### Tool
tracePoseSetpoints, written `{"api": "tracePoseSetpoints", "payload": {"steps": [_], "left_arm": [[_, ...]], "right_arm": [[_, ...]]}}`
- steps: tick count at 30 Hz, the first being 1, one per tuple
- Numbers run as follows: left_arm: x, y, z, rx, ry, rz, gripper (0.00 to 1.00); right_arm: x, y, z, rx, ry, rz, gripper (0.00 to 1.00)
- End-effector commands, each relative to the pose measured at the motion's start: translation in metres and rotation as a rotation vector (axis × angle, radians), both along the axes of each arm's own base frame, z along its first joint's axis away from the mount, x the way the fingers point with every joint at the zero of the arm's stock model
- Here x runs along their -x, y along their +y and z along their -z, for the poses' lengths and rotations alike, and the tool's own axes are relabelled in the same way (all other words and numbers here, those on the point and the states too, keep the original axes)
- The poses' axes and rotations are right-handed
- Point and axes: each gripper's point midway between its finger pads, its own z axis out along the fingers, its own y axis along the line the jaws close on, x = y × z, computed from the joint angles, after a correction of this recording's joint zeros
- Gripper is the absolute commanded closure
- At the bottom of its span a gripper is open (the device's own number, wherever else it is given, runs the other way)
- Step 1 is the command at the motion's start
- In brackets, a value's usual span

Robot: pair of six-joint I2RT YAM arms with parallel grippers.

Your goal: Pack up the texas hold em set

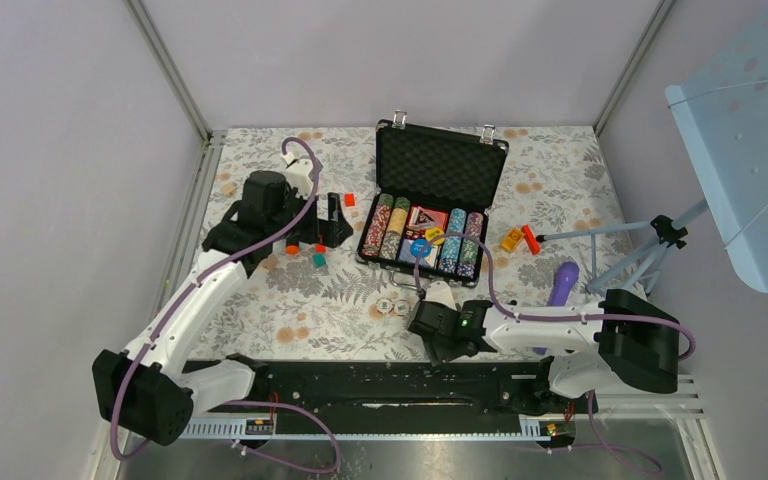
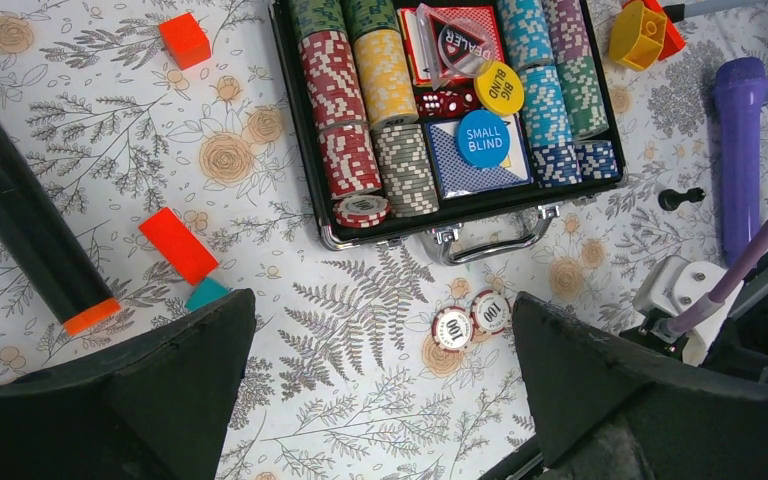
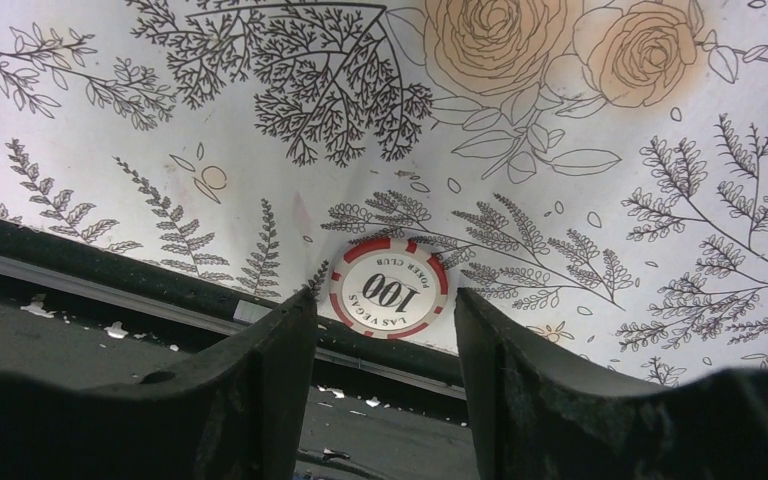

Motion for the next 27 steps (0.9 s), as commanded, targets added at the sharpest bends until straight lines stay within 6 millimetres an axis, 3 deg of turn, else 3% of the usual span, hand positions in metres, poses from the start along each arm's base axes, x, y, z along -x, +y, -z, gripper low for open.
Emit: {"api": "tracePoseSetpoints", "payload": {"steps": [1, 16, 21, 27], "left_arm": [[-0.007, -0.004, -0.011, 0.054, -0.043, -0.001, 0.01], [-0.022, 0.023, -0.01, 0.1, 0.013, -0.177, 0.01], [-0.026, 0.02, -0.016, 0.256, 0.047, -0.136, 0.01], [-0.025, 0.025, -0.027, 0.291, 0.005, -0.178, 0.01]], "right_arm": [[0.004, -0.004, 0.008, 0.003, 0.034, 0.027, 0.43], [0.006, -0.007, 0.012, 0.016, 0.051, 0.011, 0.57], [0.003, -0.005, 0.005, -0.003, 0.027, 0.007, 0.59], [-0.006, 0.0, -0.009, -0.026, -0.018, -0.002, 0.59]]}}
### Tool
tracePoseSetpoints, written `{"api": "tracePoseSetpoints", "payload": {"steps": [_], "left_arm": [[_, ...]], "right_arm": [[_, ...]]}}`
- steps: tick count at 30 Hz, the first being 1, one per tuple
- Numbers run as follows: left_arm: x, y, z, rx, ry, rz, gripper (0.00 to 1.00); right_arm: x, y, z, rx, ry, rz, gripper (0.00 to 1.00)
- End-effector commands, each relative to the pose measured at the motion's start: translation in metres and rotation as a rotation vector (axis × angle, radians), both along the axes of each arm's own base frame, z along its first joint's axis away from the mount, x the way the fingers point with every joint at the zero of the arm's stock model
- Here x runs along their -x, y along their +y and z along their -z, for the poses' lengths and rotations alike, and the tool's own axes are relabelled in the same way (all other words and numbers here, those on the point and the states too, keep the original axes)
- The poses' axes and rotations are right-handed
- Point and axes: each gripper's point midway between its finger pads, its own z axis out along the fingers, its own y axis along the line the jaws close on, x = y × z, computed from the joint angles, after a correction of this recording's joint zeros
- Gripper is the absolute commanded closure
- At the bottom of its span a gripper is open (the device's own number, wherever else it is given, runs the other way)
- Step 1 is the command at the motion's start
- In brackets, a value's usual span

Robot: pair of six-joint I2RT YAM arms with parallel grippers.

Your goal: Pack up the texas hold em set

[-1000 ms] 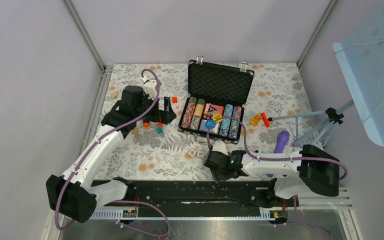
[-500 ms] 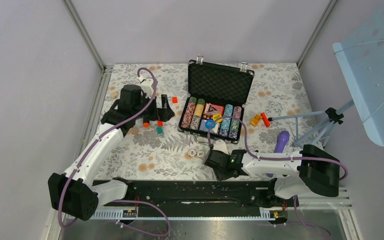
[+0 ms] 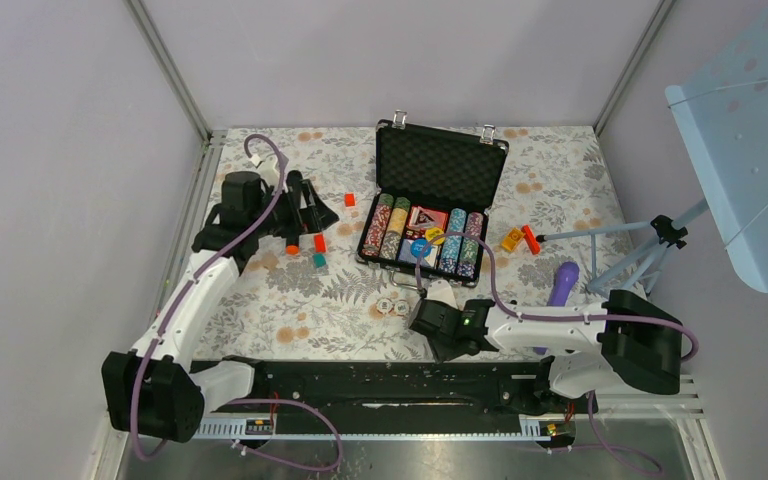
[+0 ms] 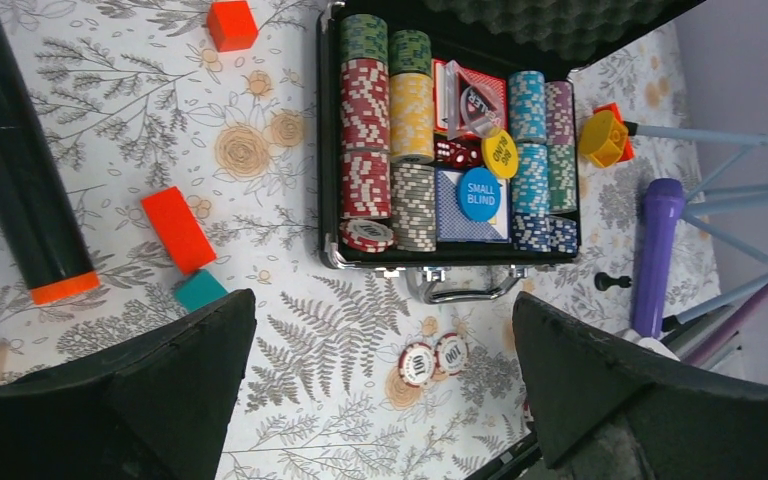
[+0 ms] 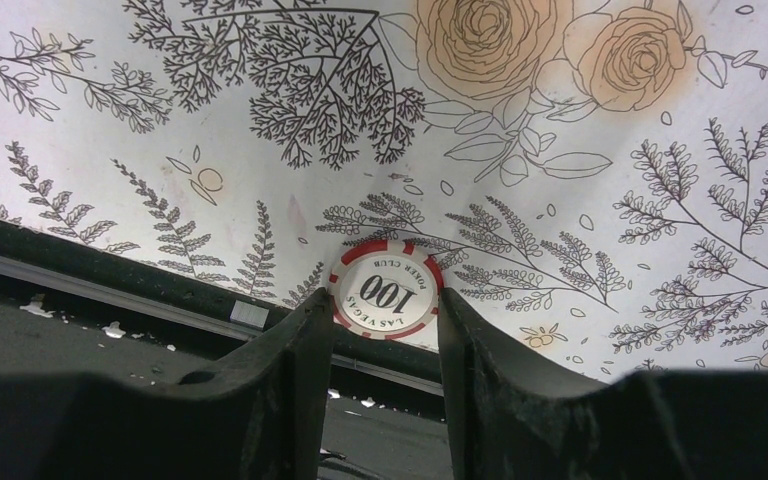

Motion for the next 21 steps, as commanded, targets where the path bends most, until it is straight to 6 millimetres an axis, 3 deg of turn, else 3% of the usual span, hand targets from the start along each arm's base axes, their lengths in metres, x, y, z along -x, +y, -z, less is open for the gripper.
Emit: {"api": "tracePoseSetpoints", "payload": {"steps": [1, 11, 14, 16, 21], "left_arm": [[-0.003, -0.004, -0.035, 0.069, -0.114, -0.014, 0.01], [0.003, 0.015, -0.066, 0.108, -0.213, -0.106, 0.01], [-0.003, 0.034, -0.057, 0.146, -0.143, -0.243, 0.01], [-0.006, 0.035, -0.054, 0.204, -0.122, -0.218, 0.08], [-0.003, 0.032, -0.057, 0.269, -0.138, -0.189, 0.08]], "right_arm": [[-0.005, 0.003, -0.011, -0.024, -0.024, -0.006, 0.59], [-0.013, 0.007, -0.024, -0.04, -0.056, -0.018, 0.59], [-0.014, 0.003, -0.024, -0.034, -0.058, -0.01, 0.57], [-0.013, 0.0, -0.021, -0.028, -0.053, -0.003, 0.54], [-0.008, -0.005, -0.012, -0.01, -0.015, 0.006, 0.42]]}}
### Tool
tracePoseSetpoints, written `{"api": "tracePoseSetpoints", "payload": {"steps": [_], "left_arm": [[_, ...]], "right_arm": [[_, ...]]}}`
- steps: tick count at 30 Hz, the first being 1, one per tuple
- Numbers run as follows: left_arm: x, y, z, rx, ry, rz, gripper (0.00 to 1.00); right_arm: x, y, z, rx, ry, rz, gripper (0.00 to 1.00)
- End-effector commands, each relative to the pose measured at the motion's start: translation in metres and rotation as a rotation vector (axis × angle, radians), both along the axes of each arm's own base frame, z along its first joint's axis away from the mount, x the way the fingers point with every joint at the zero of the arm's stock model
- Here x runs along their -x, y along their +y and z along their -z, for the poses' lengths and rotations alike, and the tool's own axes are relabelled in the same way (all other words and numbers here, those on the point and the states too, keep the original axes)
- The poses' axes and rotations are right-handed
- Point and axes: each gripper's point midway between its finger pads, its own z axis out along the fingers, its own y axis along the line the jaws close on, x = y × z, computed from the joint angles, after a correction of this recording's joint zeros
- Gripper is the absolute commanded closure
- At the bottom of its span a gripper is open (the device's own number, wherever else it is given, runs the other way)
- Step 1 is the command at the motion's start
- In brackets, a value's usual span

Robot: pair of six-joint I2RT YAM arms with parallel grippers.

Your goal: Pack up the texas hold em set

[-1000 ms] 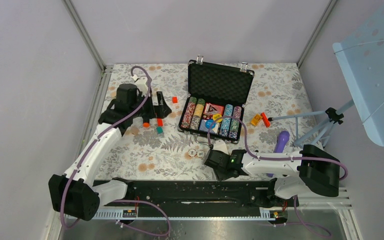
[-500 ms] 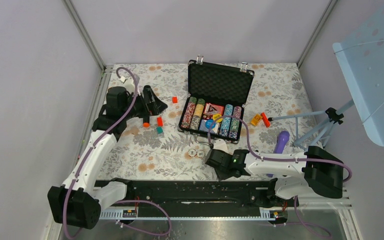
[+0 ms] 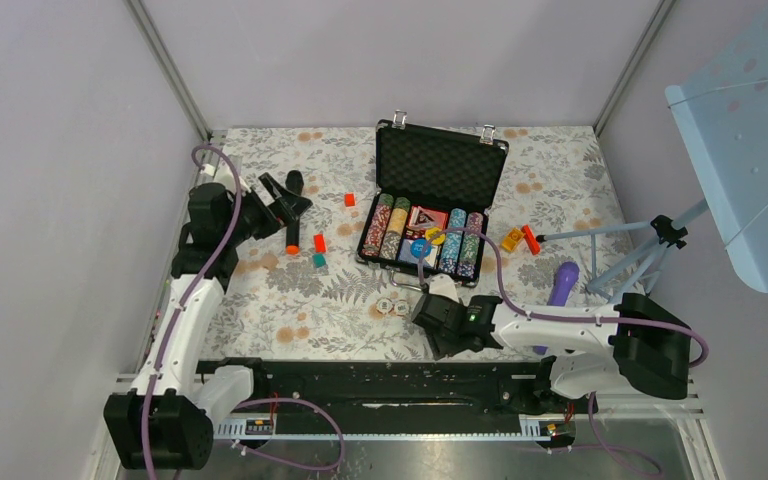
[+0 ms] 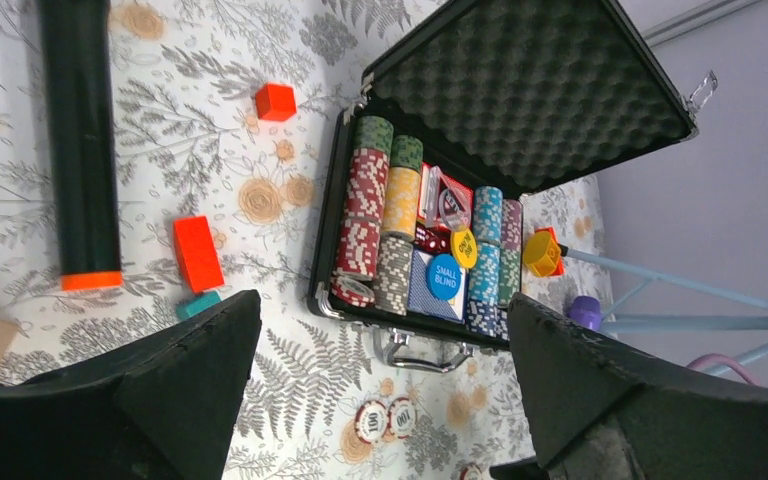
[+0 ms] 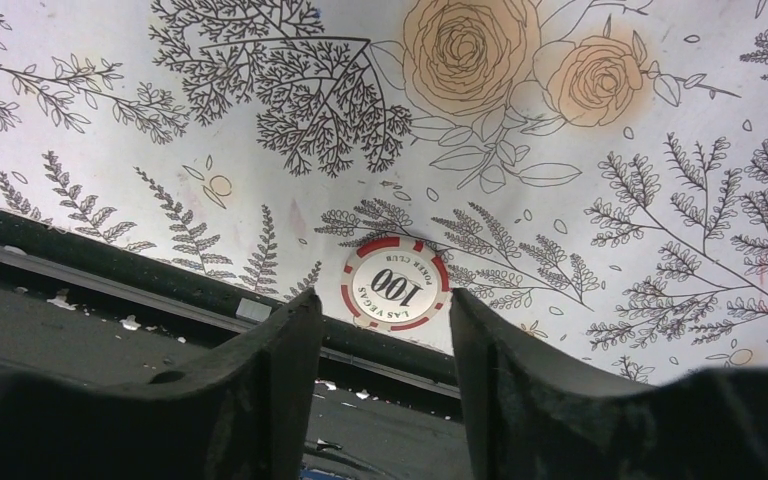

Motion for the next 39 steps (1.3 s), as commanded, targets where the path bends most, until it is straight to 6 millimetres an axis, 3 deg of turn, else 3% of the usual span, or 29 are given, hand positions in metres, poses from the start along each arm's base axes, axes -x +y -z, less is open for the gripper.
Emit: {"api": "tracePoseSetpoints", "payload": {"steps": [1, 8, 29, 39], "left_arm": [[0.001, -0.01, -0.022, 0.082, -0.083, 0.043, 0.08], [0.009, -0.018, -0.03, 0.071, -0.13, 0.116, 0.08], [0.01, -0.018, -0.023, 0.047, -0.123, 0.13, 0.08], [0.011, -0.019, -0.021, 0.053, -0.11, 0.141, 0.08]], "right_arm": [[0.0, -0.004, 0.003, 0.012, 0.015, 0.013, 0.41], [0.008, 0.001, 0.016, 0.019, 0.074, 0.003, 0.37], [0.018, -0.021, 0.04, 0.159, 0.136, 0.024, 0.43], [0.016, -0.022, 0.037, 0.143, 0.115, 0.028, 0.55]]}}
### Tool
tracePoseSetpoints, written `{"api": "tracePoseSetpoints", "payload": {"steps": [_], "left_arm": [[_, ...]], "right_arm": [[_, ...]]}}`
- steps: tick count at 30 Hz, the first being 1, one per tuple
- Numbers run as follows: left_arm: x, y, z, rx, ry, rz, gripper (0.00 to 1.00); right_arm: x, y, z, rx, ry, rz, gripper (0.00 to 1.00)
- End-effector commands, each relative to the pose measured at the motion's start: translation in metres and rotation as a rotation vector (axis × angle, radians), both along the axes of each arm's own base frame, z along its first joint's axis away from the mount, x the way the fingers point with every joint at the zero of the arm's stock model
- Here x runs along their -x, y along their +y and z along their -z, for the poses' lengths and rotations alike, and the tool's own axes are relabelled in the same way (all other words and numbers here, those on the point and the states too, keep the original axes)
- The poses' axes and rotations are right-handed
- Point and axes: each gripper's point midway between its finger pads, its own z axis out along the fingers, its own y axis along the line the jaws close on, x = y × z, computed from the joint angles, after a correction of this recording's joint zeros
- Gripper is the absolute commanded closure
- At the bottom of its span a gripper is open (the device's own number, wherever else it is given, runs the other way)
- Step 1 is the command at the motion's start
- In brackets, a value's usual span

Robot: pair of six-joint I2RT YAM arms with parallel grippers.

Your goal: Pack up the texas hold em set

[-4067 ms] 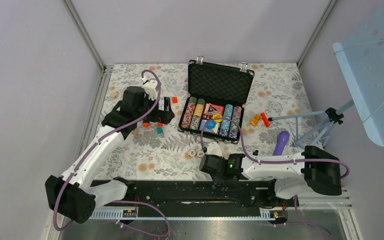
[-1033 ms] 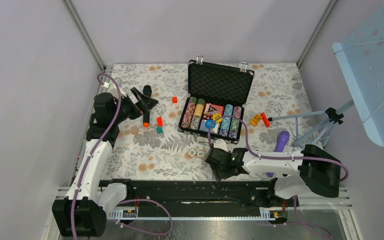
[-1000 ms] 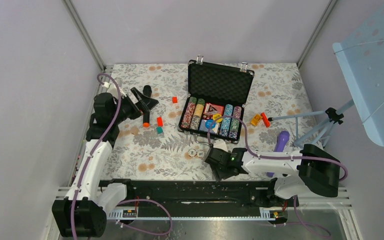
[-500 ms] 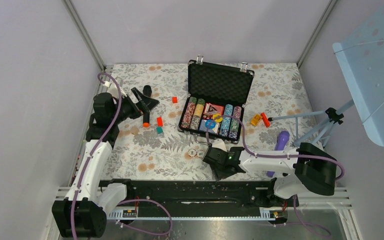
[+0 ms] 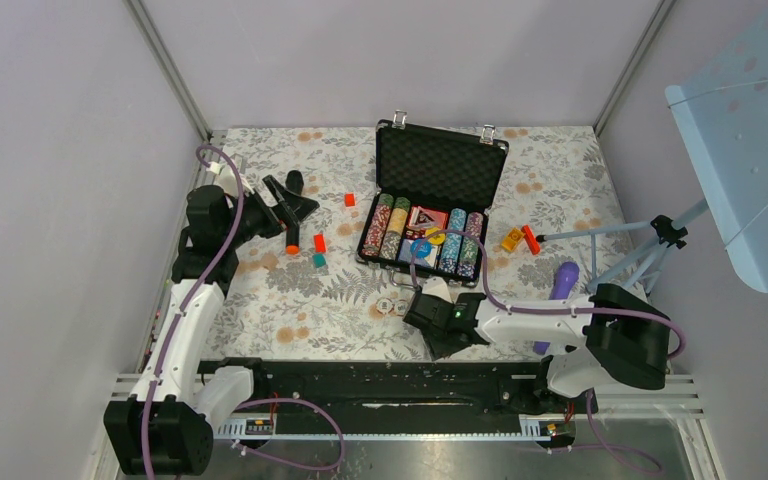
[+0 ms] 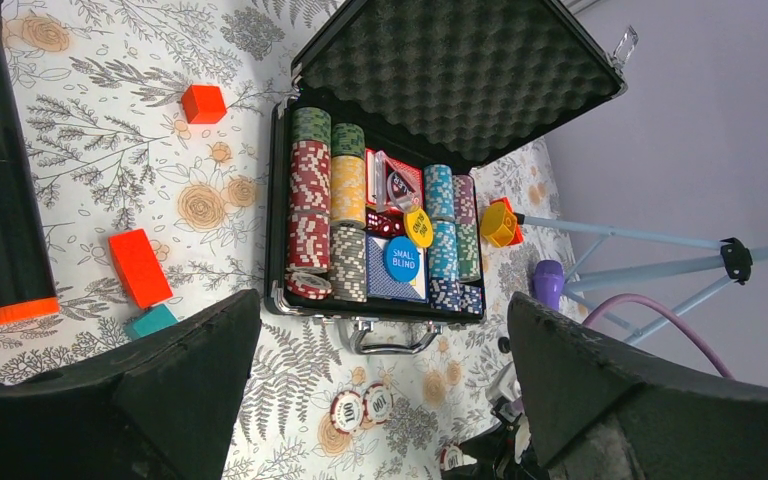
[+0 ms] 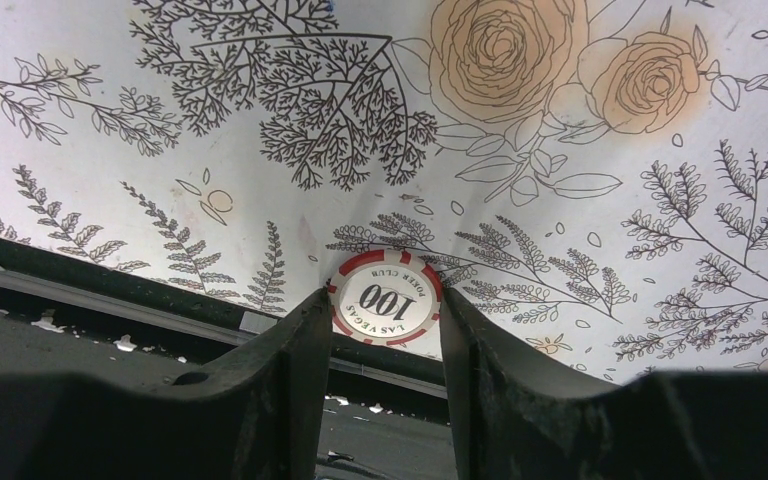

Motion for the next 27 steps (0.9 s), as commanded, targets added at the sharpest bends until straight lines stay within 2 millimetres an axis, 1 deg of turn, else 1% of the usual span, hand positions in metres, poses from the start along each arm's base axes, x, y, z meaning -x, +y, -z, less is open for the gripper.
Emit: {"api": "tracePoseSetpoints", "payload": {"steps": [1, 6, 10, 14, 19, 21, 24, 27], "left_arm": [[0.0, -0.002, -0.011, -0.001, -0.056, 0.027, 0.08], [0.001, -0.004, -0.011, 0.005, -0.052, 0.042, 0.08], [0.001, -0.007, -0.009, 0.01, -0.034, 0.058, 0.08], [0.002, -0.009, -0.007, 0.02, -0.014, 0.07, 0.08], [0.005, -0.014, 0.001, 0.031, 0.032, 0.105, 0.07], [0.007, -0.018, 0.006, 0.04, 0.053, 0.128, 0.07], [0.012, -0.032, 0.011, 0.046, 0.077, 0.181, 0.07], [0.016, -0.044, 0.014, 0.037, 0.091, 0.206, 0.07]], "right_arm": [[0.012, -0.026, 0.021, 0.085, 0.049, 0.024, 0.56], [0.006, -0.021, 0.012, 0.045, 0.01, 0.015, 0.58], [-0.005, -0.009, -0.004, 0.001, -0.041, -0.014, 0.59], [-0.014, 0.001, -0.016, -0.025, -0.075, -0.037, 0.59], [-0.023, 0.008, -0.025, -0.041, -0.093, -0.049, 0.59], [-0.025, 0.009, -0.028, -0.047, -0.101, -0.054, 0.59], [-0.03, 0.011, -0.033, -0.056, -0.115, -0.057, 0.59], [-0.034, 0.007, -0.037, -0.048, -0.121, -0.041, 0.57]]}}
